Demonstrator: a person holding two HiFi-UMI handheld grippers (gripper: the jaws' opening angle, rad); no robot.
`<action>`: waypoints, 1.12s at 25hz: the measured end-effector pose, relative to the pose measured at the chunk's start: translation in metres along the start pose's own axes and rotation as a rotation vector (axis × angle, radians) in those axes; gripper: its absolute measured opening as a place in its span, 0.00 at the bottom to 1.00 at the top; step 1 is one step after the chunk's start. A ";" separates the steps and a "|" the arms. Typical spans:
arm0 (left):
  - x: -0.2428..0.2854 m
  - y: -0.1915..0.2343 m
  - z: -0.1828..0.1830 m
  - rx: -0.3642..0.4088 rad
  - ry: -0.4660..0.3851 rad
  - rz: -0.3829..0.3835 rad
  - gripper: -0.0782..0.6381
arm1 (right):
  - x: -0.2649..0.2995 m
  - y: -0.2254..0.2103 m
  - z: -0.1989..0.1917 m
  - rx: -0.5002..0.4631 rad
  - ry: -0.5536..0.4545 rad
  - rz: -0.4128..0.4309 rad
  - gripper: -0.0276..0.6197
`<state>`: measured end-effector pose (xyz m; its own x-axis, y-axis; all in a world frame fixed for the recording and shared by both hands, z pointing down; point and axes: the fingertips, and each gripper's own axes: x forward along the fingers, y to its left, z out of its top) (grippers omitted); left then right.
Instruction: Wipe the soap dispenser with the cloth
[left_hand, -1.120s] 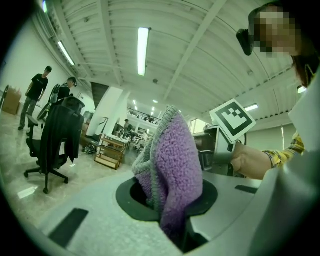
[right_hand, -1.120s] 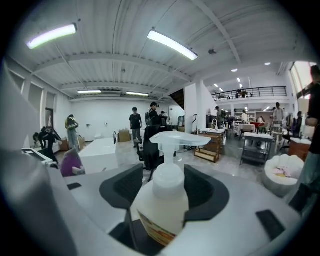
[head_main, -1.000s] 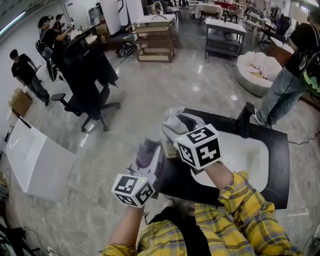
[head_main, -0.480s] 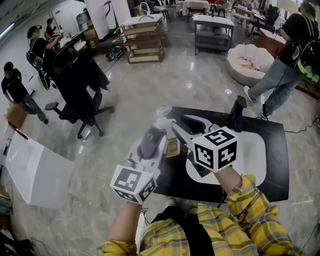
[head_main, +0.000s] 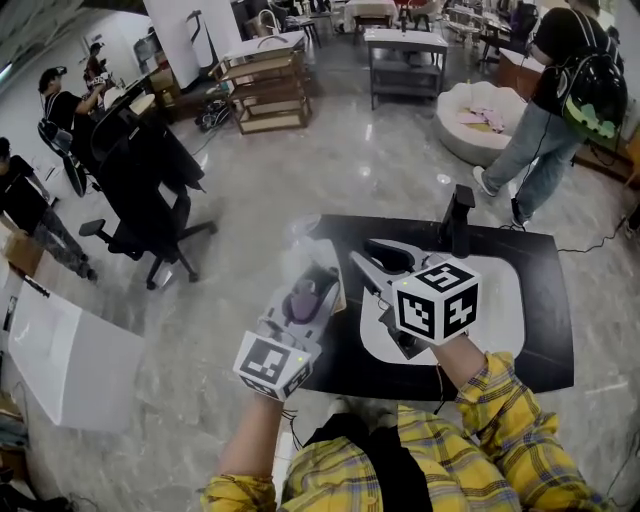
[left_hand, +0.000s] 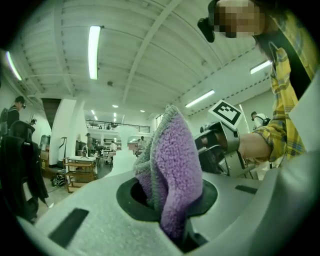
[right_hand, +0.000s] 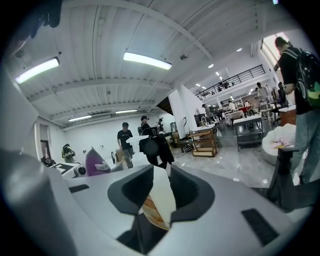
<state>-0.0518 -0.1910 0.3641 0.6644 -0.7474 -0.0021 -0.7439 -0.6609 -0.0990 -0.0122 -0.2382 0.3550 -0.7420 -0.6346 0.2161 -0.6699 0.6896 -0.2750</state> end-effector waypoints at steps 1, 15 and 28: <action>0.000 -0.001 -0.007 0.001 0.010 -0.004 0.19 | -0.001 -0.001 -0.001 0.000 0.002 -0.002 0.19; -0.001 -0.002 -0.102 -0.001 0.194 -0.051 0.19 | -0.004 -0.003 -0.028 0.007 0.070 -0.002 0.17; 0.003 -0.012 -0.160 0.020 0.348 -0.119 0.19 | 0.000 -0.006 -0.043 0.008 0.104 0.007 0.17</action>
<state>-0.0522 -0.1958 0.5246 0.6790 -0.6459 0.3489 -0.6592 -0.7456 -0.0973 -0.0092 -0.2277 0.3974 -0.7458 -0.5896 0.3102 -0.6646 0.6909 -0.2846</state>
